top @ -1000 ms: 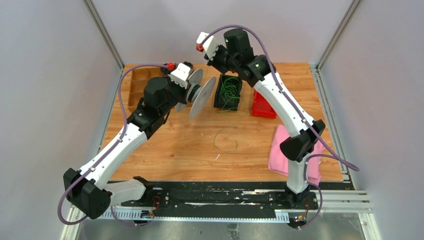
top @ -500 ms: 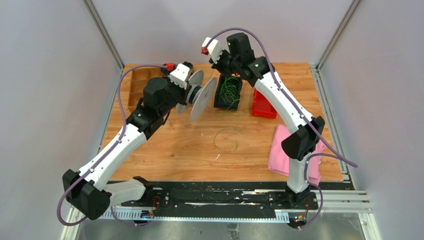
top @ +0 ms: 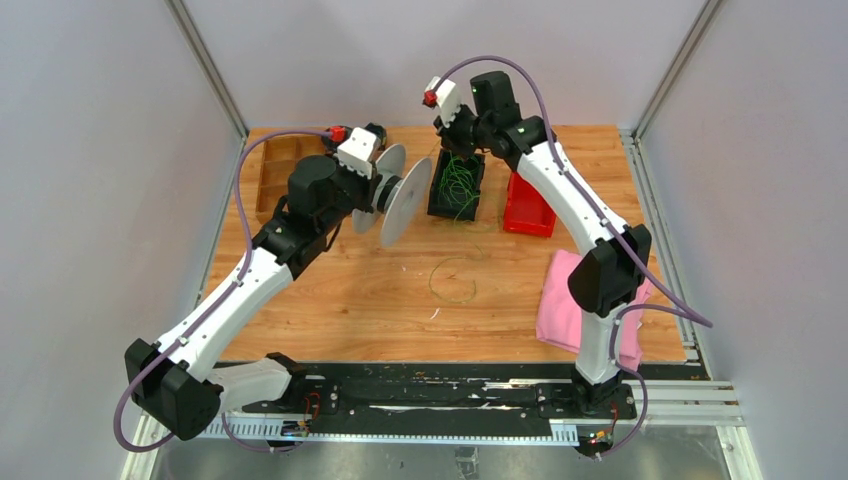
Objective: Wrap the cables
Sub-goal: Wrap the cable around the cable reel.
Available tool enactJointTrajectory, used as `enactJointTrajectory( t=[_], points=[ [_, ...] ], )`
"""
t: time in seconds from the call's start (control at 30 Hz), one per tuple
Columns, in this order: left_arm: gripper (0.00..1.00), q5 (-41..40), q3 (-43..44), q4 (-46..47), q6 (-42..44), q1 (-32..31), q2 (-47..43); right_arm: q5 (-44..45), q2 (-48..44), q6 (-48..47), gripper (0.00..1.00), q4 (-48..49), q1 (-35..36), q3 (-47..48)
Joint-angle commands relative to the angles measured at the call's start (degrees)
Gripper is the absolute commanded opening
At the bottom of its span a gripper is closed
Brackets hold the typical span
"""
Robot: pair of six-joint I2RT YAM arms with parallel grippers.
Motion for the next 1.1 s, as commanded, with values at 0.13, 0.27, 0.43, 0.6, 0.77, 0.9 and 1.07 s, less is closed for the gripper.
enactJointTrajectory(
  t=[0.13, 0.27, 0.43, 0.6, 0.77, 0.9, 1.07],
  points=[
    [0.0, 1.03, 3.37, -0.88, -3.5, 0.31, -2.21, -2.63, 1.89, 6.02, 0.01, 7.3, -3.1, -5.09],
    [0.0, 1.81, 4.09, -1.45, -4.28, 0.49, -2.3, -5.7, 2.05, 9.21, 0.01, 8.69, -3.92, -6.88],
    [0.0, 1.9, 5.13, -1.71, -6.07, 0.85, -2.24, -10.37, 4.06, 12.32, 0.01, 10.48, -4.23, -9.89],
    [0.0, 2.49, 5.08, -1.57, -8.78, 2.4, -2.43, -12.02, 3.92, 13.87, 0.01, 13.17, -4.29, -14.26],
    [0.0, 3.72, 4.97, -1.12, -10.37, 3.32, -2.23, -14.59, 3.64, 15.34, 0.01, 15.32, -4.41, -18.94],
    [0.0, 4.3, 5.12, -0.94, -11.83, 4.03, -2.11, -17.78, 3.63, 17.75, 0.01, 17.5, -4.41, -23.3],
    [0.0, 6.05, 5.04, -0.47, -14.33, 5.82, -2.07, -20.18, 4.37, 19.92, 0.01, 18.93, -4.38, -26.51]
  ],
)
